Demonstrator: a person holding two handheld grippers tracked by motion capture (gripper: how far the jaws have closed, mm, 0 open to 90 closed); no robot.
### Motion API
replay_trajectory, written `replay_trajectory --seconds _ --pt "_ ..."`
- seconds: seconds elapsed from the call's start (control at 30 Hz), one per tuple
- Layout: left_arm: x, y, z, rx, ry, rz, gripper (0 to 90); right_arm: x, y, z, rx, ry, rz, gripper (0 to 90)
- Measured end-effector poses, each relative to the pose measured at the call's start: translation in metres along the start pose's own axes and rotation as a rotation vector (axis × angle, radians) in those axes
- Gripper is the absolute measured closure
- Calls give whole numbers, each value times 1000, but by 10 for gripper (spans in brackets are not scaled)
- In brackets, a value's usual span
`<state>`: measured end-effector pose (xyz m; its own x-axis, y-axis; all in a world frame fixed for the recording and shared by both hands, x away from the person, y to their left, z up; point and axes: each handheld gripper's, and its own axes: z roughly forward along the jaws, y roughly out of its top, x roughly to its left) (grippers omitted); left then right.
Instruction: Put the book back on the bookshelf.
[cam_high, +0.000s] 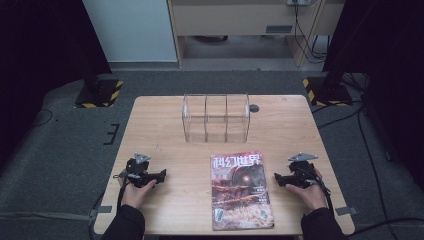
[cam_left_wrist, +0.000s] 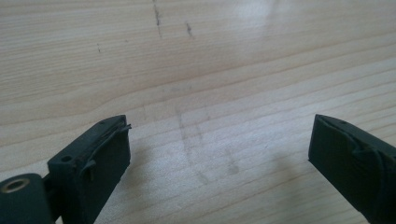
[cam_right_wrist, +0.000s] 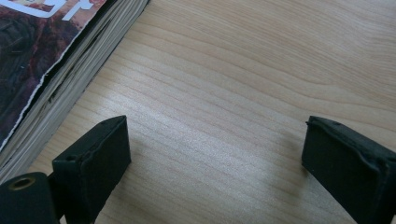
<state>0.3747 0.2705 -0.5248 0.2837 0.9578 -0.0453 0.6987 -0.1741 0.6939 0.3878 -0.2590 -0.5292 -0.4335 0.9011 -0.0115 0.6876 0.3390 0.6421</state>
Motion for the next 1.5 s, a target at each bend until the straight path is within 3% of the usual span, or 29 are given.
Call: replay_trajectory --seconds 0.27,0.7,0.97,1.17,1.43,1.5 --pt "-8 3 -8 -44 -25 3 57 1 3 -7 -17 13 0 82" --pt "-34 7 -17 -105 -74 46 72 -2 6 -23 -97 40 60 94" --pt "-49 9 -23 -138 -114 73 82 8 8 -26 -101 71 37 102" --pt "-62 11 -23 -156 -146 81 102 15 10 -27 -116 97 26 129" --pt "-80 11 -20 -137 -185 130 133 21 11 -27 -130 123 24 176" --pt "-85 12 -19 -140 -193 127 143 23 11 -27 -132 125 31 184"
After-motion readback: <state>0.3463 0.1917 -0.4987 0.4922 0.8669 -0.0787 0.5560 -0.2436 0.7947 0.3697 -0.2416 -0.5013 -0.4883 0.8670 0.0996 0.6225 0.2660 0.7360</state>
